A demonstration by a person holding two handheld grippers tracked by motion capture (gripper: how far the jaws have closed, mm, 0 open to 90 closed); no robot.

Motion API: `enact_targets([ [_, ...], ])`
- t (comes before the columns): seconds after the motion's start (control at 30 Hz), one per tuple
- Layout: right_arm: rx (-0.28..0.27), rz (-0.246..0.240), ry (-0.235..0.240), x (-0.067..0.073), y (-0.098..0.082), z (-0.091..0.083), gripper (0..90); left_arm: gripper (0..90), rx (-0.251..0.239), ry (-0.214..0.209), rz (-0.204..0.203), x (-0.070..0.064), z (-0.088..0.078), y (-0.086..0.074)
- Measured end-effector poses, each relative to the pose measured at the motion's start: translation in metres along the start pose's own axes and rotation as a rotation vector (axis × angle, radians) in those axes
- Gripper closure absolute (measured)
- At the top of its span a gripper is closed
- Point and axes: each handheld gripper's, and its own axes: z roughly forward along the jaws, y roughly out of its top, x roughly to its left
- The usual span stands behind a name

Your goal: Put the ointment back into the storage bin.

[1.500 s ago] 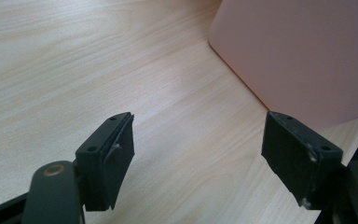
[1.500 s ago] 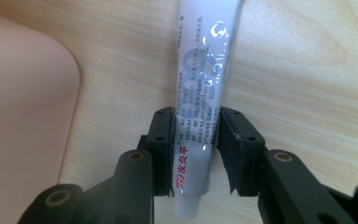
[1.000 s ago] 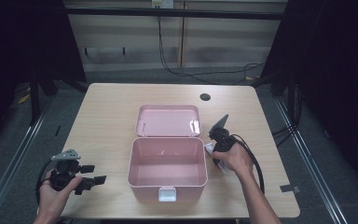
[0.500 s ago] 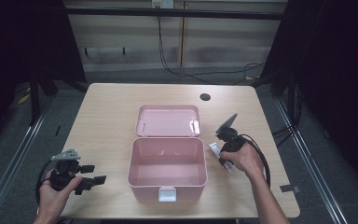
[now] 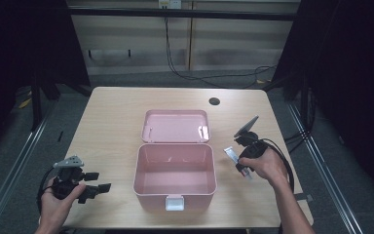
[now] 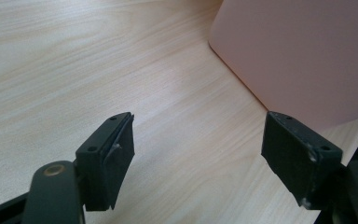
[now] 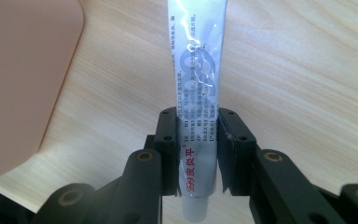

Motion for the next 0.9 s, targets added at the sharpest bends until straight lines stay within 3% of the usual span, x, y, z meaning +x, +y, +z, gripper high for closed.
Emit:
enact_targets([
  [0.27,0.03,-0.046,0.019,-0.001,-0.008,-0.007,72.1,25.2,0.005,-0.004,0.008,0.0,0.0,0.0],
  [0.57,-0.042,-0.088,0.04,0.0,-0.018,-0.024,72.0,25.2,0.001,-0.002,0.004,0.0,0.0,0.0],
  [0.9,-0.098,-0.177,0.063,0.007,-0.03,-0.046,72.0,25.1,-0.006,-0.007,0.006,0.0,0.0,0.0],
])
